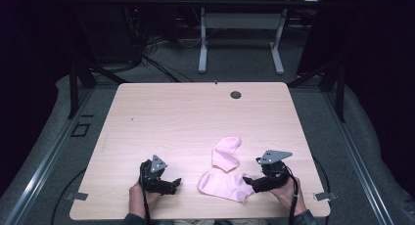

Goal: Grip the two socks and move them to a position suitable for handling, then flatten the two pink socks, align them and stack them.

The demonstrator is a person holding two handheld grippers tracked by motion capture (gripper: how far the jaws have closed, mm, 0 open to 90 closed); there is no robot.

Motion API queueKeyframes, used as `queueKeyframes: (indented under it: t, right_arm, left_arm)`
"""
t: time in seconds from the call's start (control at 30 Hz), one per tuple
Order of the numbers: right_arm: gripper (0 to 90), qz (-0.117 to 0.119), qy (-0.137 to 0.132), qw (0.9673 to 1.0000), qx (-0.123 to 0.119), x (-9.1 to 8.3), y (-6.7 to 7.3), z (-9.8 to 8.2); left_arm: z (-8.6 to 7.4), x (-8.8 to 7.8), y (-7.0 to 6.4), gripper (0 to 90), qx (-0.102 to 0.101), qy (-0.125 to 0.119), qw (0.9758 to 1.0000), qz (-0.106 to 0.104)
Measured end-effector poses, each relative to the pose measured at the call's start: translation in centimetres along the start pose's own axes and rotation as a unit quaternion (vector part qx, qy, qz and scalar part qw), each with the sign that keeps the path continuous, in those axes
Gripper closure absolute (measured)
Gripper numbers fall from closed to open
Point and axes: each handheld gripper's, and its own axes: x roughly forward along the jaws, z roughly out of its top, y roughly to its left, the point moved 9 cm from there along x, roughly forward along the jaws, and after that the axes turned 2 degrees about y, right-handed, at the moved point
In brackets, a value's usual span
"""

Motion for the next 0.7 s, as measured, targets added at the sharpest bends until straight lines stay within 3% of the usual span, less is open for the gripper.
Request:
queueKeyframes:
  t: [0.2,0.4,0.53,0.63,0.7]
  right_arm:
    - [17.5,-0.001,0.003,1.0,-0.006,-0.5,0.7,-1.0]
    - [28.6,0.017,0.012,0.9992,-0.033,-0.8,2.3,-1.7]
    - [42.0,0.036,0.024,0.9965,-0.071,-0.4,4.8,-2.1]
    - [48.6,0.045,0.035,0.9951,-0.081,0.0,5.5,-2.4]
    - [52.1,0.056,0.051,0.9928,-0.093,0.5,6.3,-2.9]
  left_arm:
    - [0.0,0.0,0.0,0.3,-0.001,0.0,1.0,0.0]
    - [0.0,0.0,0.0,0.0,-0.004,-0.001,1.0,-0.001]
    - [0.1,-0.2,-0.1,0.1,-0.002,-0.007,1.0,-0.005]
    - [0.5,-0.5,-0.2,0.2,-0.011,-0.02,0.9996,-0.013]
    - [1.2,-1.0,-0.9,0.5,-0.001,-0.031,0.9994,-0.018]
